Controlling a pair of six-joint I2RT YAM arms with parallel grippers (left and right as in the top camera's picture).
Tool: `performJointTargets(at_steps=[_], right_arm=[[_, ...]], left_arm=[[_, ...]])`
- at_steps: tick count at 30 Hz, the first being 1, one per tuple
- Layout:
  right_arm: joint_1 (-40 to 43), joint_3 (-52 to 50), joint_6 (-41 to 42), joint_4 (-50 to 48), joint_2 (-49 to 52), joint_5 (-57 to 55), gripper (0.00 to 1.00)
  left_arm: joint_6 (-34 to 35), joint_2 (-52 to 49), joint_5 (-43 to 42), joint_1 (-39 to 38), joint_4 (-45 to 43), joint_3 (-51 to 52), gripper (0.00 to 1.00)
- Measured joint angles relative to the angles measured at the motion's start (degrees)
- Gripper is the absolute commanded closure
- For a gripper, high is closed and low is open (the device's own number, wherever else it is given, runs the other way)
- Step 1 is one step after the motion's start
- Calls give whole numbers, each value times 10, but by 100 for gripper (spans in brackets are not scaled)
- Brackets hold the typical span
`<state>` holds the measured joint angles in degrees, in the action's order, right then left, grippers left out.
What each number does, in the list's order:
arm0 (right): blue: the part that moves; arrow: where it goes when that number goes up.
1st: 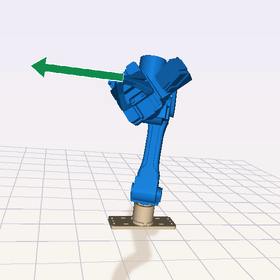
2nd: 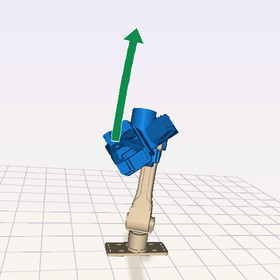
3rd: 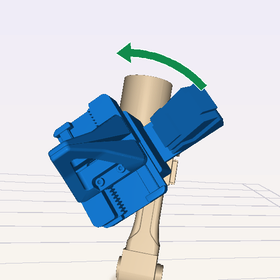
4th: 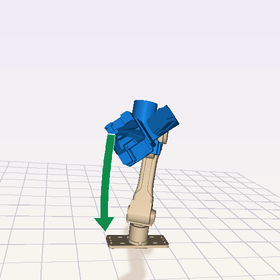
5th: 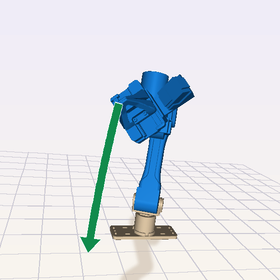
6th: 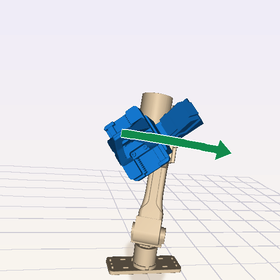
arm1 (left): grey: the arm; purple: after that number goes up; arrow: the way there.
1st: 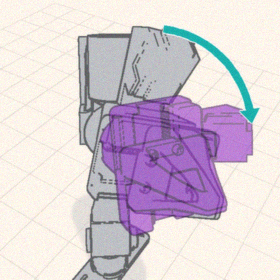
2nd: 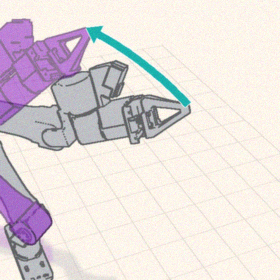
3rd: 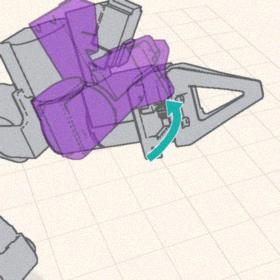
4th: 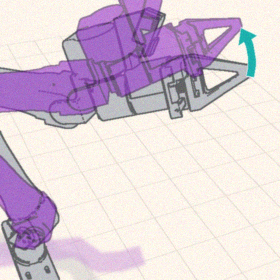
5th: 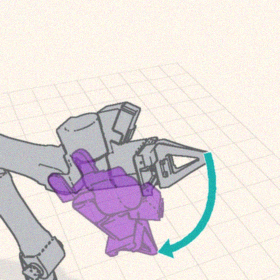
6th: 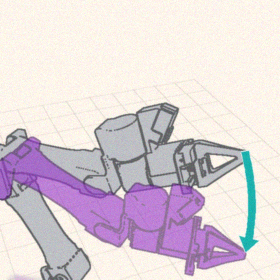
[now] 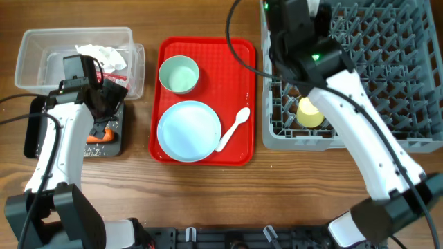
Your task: Sort waste into correct bins and load items into the dishwasher rack
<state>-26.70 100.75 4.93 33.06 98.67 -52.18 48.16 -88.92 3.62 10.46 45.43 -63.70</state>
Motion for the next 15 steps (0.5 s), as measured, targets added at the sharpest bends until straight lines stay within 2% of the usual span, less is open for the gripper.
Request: performJointTargets(at_steps=[3,5,8,10,15], right_arm=[[39,-1,-150,-149,54,-46,96],[72,-3,-339,-277,115,-71,96],[86,-5,-497,-377,181,-100,96],[95,-5,-552,-380,222,-104,96],[115,-5,-577,-330,261,-113,96]], left_arm=[[0,0,0,0,0,0,0],[0,0,1,0,0,0,0],[0,-1,2,0,0,0,0],[0,-1,2,0,0,0,0],[0,-1,2,0,-1,0,0]])
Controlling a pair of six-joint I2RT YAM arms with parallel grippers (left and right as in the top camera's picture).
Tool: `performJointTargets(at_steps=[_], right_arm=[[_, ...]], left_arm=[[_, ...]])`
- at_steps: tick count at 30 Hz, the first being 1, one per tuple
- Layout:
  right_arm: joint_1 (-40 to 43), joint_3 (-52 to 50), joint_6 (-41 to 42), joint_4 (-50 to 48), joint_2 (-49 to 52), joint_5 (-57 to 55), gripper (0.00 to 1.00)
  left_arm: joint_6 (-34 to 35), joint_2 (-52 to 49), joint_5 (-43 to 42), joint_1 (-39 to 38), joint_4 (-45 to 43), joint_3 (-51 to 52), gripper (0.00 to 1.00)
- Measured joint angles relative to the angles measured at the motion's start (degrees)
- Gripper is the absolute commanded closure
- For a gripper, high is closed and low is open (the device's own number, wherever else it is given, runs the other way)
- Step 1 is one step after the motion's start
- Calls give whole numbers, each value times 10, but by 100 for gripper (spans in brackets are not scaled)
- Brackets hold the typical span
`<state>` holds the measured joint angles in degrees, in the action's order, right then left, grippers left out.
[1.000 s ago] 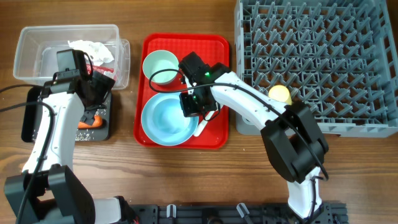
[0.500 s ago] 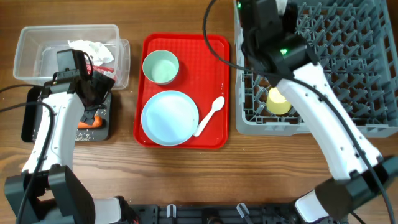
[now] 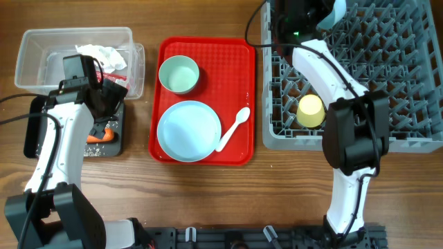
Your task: Sort waste into correct bins and load items into the dishwasher rack
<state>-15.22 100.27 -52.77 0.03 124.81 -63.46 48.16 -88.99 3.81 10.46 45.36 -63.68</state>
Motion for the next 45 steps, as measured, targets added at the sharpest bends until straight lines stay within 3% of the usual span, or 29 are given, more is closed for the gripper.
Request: performJointTargets(at_steps=[4,7,16,17,19,20,21,26,31,33,36,40,41,42,45], right_arm=[[9,2,63,89,5,9,96],[7,2,110,99,5,21,96],[-26,9,146,214,5,12,95],[-30,9,153,222,5,10,88],[-41,10,166,243,5,4,63],[-50,10,171,254,5,10,28],[-65,9,173,260,7,19,0],[-115,9,182,256,7,31,0],[-116,9,277,243,5,40,0],[-116,6,326,265,-12,95,0],[-123,4,417,336,-85,316,0],[-135,4,479,381,-145,802,0],[-137,3,495,373,-143,846,9],[-137,3,529,351,-141,884,24],[-139,4,647,310,-113,862,25]], left_arm=[[0,0,0,0,0,0,0],[0,0,0,0,0,0,0],[0,0,0,0,0,0,0],[0,0,0,0,0,0,0],[0,0,0,0,0,0,0],[0,0,0,0,0,0,0],[0,0,0,0,0,0,0],[0,0,0,0,0,0,0],[0,0,0,0,0,0,0],[0,0,0,0,0,0,0],[0,0,0,0,1,0,0],[0,0,0,0,0,0,0],[0,0,0,0,0,0,0],[0,0,0,0,0,0,0],[0,0,0,0,0,0,0]])
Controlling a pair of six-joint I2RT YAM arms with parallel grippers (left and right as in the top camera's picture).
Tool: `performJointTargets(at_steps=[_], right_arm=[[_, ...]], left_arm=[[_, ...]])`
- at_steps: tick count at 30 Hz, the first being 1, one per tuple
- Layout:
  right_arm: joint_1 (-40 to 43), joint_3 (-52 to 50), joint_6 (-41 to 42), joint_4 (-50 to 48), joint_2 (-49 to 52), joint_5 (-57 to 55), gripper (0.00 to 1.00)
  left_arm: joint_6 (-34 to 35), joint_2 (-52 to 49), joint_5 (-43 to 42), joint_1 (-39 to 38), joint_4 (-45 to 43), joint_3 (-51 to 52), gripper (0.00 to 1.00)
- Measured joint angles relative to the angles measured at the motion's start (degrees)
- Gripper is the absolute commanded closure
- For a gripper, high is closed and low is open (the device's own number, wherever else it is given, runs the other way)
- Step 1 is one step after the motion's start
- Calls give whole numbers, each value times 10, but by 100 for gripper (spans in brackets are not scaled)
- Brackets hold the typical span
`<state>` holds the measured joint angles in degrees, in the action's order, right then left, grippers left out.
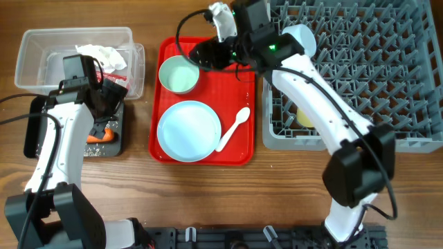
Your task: Sort waste into correct bins and load items into the dishwasher rack
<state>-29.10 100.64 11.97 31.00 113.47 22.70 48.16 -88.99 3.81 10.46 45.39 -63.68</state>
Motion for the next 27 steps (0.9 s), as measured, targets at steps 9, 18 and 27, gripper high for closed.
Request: performJointTargets(at_steps=[9,18,27], right_arm=[[-28,-1,176,-46,159,-115,64],[-36,-1,180,-54,186,-116,66],[-35,-1,180,-12,186,-134,75]], left_arm=[[0,0,0,0,0,0,0],[0,0,0,0,0,0,0],[0,0,0,0,0,0,0]])
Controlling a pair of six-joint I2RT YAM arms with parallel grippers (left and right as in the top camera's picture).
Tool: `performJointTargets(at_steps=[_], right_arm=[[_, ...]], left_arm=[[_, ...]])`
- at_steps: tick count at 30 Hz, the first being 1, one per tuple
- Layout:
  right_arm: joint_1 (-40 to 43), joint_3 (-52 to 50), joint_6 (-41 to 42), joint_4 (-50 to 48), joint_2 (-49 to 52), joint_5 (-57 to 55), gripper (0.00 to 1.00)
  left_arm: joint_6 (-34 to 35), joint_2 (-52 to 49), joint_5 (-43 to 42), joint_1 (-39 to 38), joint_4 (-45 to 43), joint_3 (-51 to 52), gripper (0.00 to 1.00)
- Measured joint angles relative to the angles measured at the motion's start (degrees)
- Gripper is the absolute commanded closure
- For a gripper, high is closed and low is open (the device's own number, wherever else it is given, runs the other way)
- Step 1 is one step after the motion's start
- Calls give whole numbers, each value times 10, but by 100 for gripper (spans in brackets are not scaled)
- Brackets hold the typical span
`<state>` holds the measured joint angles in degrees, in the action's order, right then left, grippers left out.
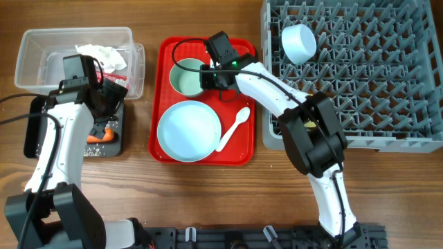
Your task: Sort waste into correct bins and load items into the dishwasher rack
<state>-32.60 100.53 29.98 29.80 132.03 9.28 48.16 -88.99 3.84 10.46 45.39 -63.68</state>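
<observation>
A pale green bowl [183, 76] stands at the back of the red tray [240, 52]. In front of it lie a light blue plate [188, 131] and a white spoon [233, 129]. My right gripper [205, 77] is down at the bowl's right rim, its dark fingers spread across it and apparently open. A white cup [299, 42] lies in the grey dishwasher rack [374, 69]. A yellow cup [311, 125] at the rack's front left is mostly hidden by the right arm. My left gripper [113, 91] hangs open over the black bin [36, 131].
The clear bin [41, 48] at the back left holds crumpled white paper [102, 53] and a red scrap. An orange piece [101, 135] lies in the black bin. The right arm stretches from the front right across the rack's left corner and the tray.
My right gripper was above the tray's back edge beside the bowl; now it is lower, at the bowl's right rim. The left arm, the plate, the spoon and the white cup have not moved.
My right arm was first over the rack's back left corner, then held a pale cup at the rack's far edge. Then the cup lay in the rack and the gripper was over the tray. Now it is at the green bowl. The left arm stayed still throughout.
</observation>
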Motion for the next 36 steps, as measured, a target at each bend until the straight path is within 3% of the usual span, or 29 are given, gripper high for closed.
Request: performJointTargets(at_steps=[6,13,17,23,27,31,36], right_arm=[[15,0,1,10,0,-5,94],[25,0,-34,38,-10,-6,96],[31,0,-95,110,-99,-40,96],[30,0,-100,230,-298,-258,96],[32,1,-13,346,-383,-442,96],[65,0,49,418,-390,-576,96],[128,0,63,415,-382,-669,95]], left_arm=[[0,0,0,0,0,0,0],[0,0,0,0,0,0,0],[0,0,0,0,-1,0,0],[0,0,0,0,0,0,0],[0,0,0,0,0,0,0],[0,0,0,0,0,0,0],[0,0,0,0,0,0,0]])
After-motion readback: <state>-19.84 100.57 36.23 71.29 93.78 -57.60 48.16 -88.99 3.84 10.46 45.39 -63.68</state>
